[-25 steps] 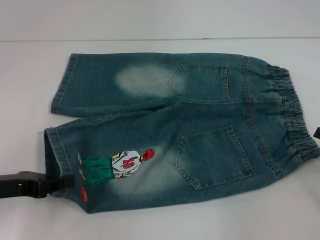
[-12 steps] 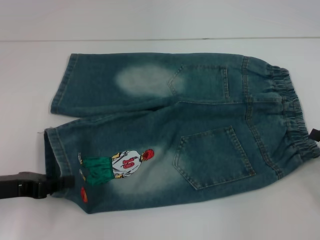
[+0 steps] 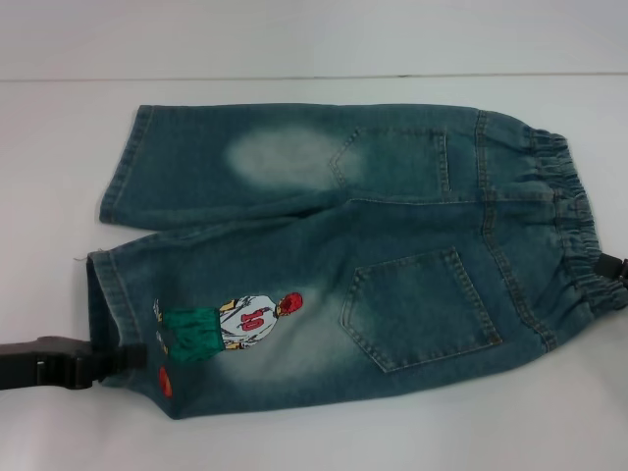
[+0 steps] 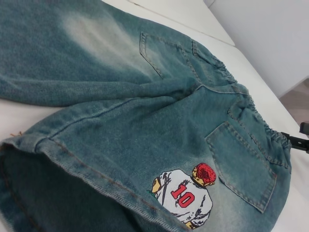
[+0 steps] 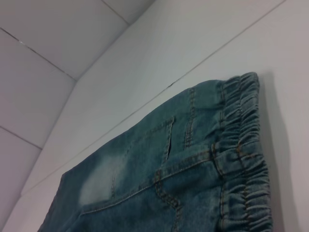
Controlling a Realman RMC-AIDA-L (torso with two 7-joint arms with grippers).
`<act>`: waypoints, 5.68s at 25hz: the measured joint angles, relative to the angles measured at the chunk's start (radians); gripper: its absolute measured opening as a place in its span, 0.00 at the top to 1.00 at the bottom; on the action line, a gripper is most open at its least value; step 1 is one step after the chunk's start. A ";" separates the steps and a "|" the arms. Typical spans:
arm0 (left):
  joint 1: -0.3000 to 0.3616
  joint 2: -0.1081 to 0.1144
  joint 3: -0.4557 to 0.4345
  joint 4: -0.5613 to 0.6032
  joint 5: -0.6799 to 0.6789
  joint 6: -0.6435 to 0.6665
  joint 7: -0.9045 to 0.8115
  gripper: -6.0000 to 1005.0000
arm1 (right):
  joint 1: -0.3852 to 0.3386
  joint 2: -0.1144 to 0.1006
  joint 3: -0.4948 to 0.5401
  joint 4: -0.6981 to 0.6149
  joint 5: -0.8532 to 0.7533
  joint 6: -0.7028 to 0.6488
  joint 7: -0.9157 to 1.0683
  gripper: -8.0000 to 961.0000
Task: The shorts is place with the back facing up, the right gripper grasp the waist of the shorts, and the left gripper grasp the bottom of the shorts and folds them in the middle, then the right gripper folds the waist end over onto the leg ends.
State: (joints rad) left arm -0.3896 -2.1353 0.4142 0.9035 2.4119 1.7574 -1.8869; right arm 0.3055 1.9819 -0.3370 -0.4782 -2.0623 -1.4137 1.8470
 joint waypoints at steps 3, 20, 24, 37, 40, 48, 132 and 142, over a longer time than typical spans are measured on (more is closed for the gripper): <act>0.000 0.000 0.000 0.000 -0.001 0.000 0.000 0.98 | 0.002 0.000 -0.001 0.000 0.000 0.012 0.001 0.03; -0.002 0.000 0.000 0.004 -0.001 0.014 0.000 0.98 | 0.020 -0.002 -0.038 0.012 -0.003 0.031 0.026 0.03; -0.002 -0.001 0.000 0.003 -0.001 0.015 0.000 0.98 | 0.023 -0.003 -0.042 0.012 -0.015 0.032 0.032 0.03; 0.002 -0.002 -0.003 0.002 -0.002 0.015 0.002 0.98 | 0.033 -0.002 -0.045 0.005 -0.020 -0.005 0.030 0.03; 0.001 -0.002 -0.002 0.002 -0.002 0.015 0.002 0.98 | 0.034 -0.002 -0.045 0.004 -0.020 -0.005 0.029 0.06; -0.002 -0.002 0.000 0.002 -0.002 0.014 0.002 0.98 | 0.039 0.001 -0.062 0.003 -0.025 0.014 -0.017 0.23; -0.339 0.057 -0.070 -0.216 -0.222 -0.468 0.088 0.97 | 0.169 0.020 0.215 0.057 0.326 0.153 -0.114 0.90; -0.422 0.040 0.117 -0.298 -0.247 -0.818 0.121 0.96 | 0.221 0.056 0.213 0.107 0.383 0.303 -0.237 0.89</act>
State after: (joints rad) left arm -0.8120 -2.0957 0.5315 0.6053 2.1645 0.9392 -1.7655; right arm 0.5265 2.0376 -0.1239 -0.3714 -1.6791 -1.1109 1.6100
